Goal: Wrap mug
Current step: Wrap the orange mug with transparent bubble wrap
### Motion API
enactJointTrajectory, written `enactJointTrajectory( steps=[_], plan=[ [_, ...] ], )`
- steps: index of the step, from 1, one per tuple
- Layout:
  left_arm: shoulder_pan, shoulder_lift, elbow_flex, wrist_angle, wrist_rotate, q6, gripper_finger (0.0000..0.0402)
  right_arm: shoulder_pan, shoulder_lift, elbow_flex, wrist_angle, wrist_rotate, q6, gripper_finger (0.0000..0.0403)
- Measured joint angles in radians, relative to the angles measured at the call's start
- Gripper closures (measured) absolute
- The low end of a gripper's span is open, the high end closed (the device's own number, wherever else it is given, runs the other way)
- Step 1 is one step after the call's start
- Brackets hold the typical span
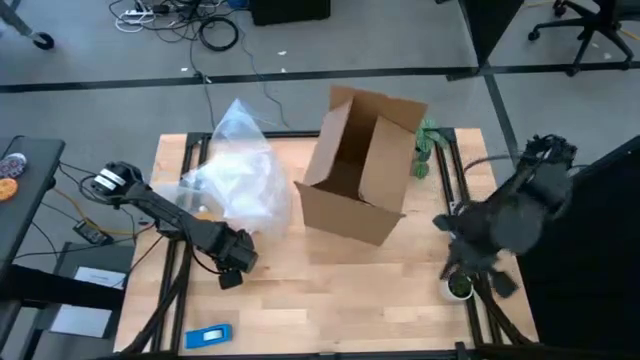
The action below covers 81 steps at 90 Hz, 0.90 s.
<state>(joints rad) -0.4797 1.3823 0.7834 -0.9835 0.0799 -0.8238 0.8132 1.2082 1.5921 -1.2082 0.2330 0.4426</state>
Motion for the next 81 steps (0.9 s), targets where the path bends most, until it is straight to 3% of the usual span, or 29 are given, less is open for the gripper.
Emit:
enactJointTrajectory(
  steps=[9,19,31,44,56,81],
  plan=[
    [0.000,0.000,0.000,0.003,0.000,0.000,0.0384,-0.008,0.001,-0.133,-0.021,0.159,0.131,0.0403],
    [0.000,0.000,0.002,0.026,0.032,-0.004,0.0384,-0.057,0.001,-0.295,0.033,0.225,0.198,0.0403],
    [0.000,0.000,0.009,0.031,0.046,-0.004,0.0384,-0.135,0.001,-0.474,0.244,0.306,0.216,0.0403],
    [0.000,0.001,0.029,0.055,0.070,0.006,0.0384,-0.235,0.001,-0.625,0.515,0.395,0.125,0.0403],
    [0.000,0.001,0.030,0.059,0.062,0.008,0.0384,-0.340,0.001,-0.693,0.607,0.478,0.097,0.0403],
    [0.000,0.001,0.030,0.052,0.019,0.008,0.0370,-0.470,0.001,-0.708,0.750,0.537,-0.019,0.0403]
  ],
)
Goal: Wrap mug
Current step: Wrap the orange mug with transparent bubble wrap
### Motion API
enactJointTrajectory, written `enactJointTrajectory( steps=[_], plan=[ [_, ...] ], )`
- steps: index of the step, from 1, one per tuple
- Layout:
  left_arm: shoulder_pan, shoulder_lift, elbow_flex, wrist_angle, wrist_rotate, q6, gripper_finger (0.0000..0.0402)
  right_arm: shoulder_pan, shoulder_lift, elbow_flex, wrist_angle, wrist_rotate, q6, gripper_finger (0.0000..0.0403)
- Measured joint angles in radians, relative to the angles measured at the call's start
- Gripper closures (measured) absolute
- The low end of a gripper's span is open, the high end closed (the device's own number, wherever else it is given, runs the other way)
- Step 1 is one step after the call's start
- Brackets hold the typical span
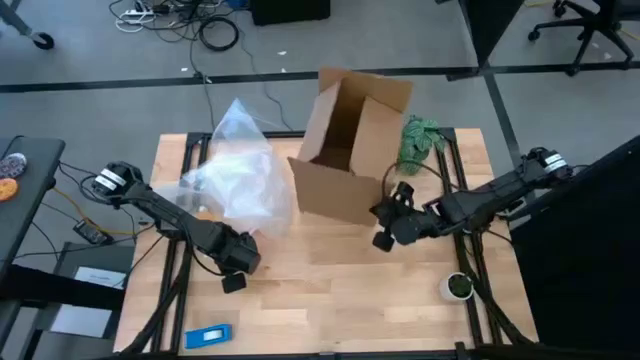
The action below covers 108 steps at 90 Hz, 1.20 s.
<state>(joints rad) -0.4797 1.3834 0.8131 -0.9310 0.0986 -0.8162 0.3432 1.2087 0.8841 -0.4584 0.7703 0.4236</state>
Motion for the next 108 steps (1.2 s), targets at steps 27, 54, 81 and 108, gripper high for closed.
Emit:
enactJointTrajectory(
  steps=[27,54,81,108],
  plan=[
    [0.000,0.000,0.000,-0.003,0.000,-0.059,0.0290,-0.023,0.000,0.000,0.177,0.046,-0.063,0.0403],
    [0.000,-0.002,0.031,-0.099,-0.004,-0.008,0.0278,0.148,0.006,0.001,0.397,0.222,-0.280,0.0403],
    [0.000,-0.039,0.122,-0.092,-0.059,0.137,0.0277,0.132,0.002,0.001,0.453,-0.255,-0.304,0.0403],
    [-0.001,-0.054,0.314,-0.367,-0.108,0.232,0.0277,0.063,-0.049,0.002,0.480,-0.262,-0.400,0.0403]
  ],
)
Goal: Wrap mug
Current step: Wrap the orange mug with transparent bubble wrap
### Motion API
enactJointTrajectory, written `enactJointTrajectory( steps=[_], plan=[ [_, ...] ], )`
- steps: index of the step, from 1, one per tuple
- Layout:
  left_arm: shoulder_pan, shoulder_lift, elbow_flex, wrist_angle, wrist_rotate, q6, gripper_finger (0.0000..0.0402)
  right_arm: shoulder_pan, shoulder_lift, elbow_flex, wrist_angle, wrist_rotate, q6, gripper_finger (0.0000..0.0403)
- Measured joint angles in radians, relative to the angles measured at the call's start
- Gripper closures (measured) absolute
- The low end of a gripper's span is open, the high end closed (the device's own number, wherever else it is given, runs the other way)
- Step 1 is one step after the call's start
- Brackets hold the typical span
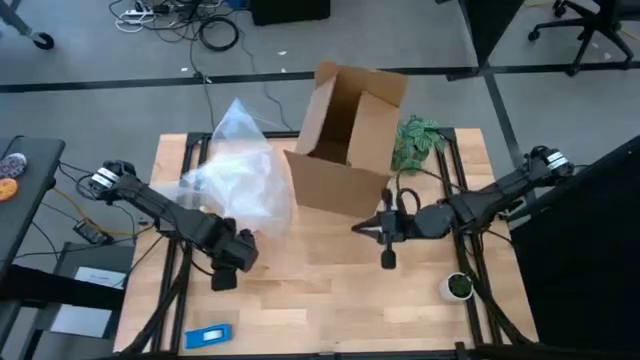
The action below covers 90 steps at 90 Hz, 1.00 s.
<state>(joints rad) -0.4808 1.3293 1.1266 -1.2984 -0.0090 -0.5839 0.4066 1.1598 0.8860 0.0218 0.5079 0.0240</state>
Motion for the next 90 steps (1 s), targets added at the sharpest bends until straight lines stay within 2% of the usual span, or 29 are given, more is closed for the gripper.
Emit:
enactJointTrajectory(
  steps=[8,19,29,46,62,74,90],
  plan=[
    [0.000,-0.025,0.052,-0.052,-0.080,0.002,0.0277,-0.015,-0.003,0.000,0.016,0.000,0.000,0.0403],
    [-0.013,-0.087,0.070,-0.020,-0.163,0.034,0.0277,-0.032,-0.003,0.000,0.020,-0.002,-0.002,0.0403],
    [-0.033,-0.157,0.064,0.063,-0.198,0.069,0.0277,-0.032,-0.003,0.000,0.052,-0.001,-0.002,0.0402],
    [-0.066,-0.236,0.063,0.247,-0.283,0.213,0.0277,-0.037,-0.002,0.000,0.147,-0.005,-0.002,0.0401],
    [-0.070,-0.238,0.061,0.371,-0.336,0.415,0.0277,-0.037,-0.002,-0.001,0.173,-0.006,-0.002,0.0401],
    [-0.072,-0.231,0.061,0.476,-0.335,0.545,0.0277,-0.037,-0.002,-0.001,0.172,-0.004,-0.001,0.0401],
    [-0.071,-0.229,0.061,0.555,-0.338,0.634,0.0277,-0.036,-0.002,-0.001,0.172,-0.005,-0.001,0.0401]
  ],
)
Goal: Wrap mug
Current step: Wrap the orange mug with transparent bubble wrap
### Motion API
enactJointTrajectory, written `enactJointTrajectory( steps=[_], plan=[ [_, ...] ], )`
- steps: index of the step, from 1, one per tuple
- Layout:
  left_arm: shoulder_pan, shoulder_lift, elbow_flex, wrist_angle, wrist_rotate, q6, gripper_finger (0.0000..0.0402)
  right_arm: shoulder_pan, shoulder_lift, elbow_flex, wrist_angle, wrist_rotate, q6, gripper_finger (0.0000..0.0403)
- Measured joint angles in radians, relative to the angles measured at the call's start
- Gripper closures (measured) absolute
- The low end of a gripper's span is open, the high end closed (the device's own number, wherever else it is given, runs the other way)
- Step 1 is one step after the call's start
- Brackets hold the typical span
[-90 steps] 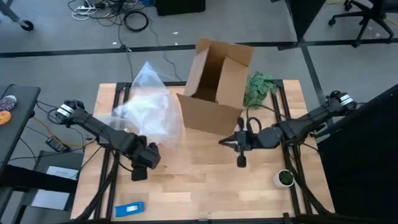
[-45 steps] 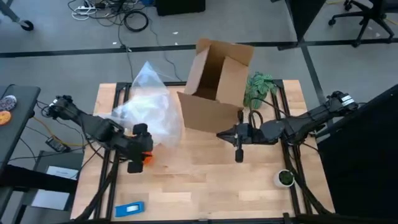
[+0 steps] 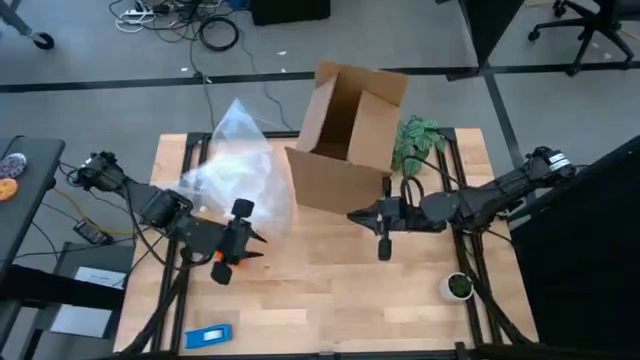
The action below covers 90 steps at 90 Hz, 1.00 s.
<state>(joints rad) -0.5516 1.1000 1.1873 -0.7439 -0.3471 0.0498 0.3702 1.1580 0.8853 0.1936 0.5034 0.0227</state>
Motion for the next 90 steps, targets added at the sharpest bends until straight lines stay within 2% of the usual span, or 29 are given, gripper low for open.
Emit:
enactJointTrajectory(
  steps=[28,56,73,90],
  plan=[
    [0.000,-0.005,-0.095,0.105,0.005,0.062,0.0277,0.000,0.000,0.000,-0.001,0.000,0.000,0.0401],
    [0.001,-0.006,-0.098,0.172,0.006,0.055,0.0277,0.000,0.000,0.000,-0.001,0.000,0.000,0.0402],
    [0.001,-0.006,-0.098,0.267,0.006,0.082,0.0277,0.000,0.000,0.000,-0.001,0.000,0.000,0.0399],
    [0.001,-0.005,-0.098,0.249,0.006,0.079,0.0277,0.000,0.000,0.000,-0.001,0.000,0.000,0.0399]
  ],
)
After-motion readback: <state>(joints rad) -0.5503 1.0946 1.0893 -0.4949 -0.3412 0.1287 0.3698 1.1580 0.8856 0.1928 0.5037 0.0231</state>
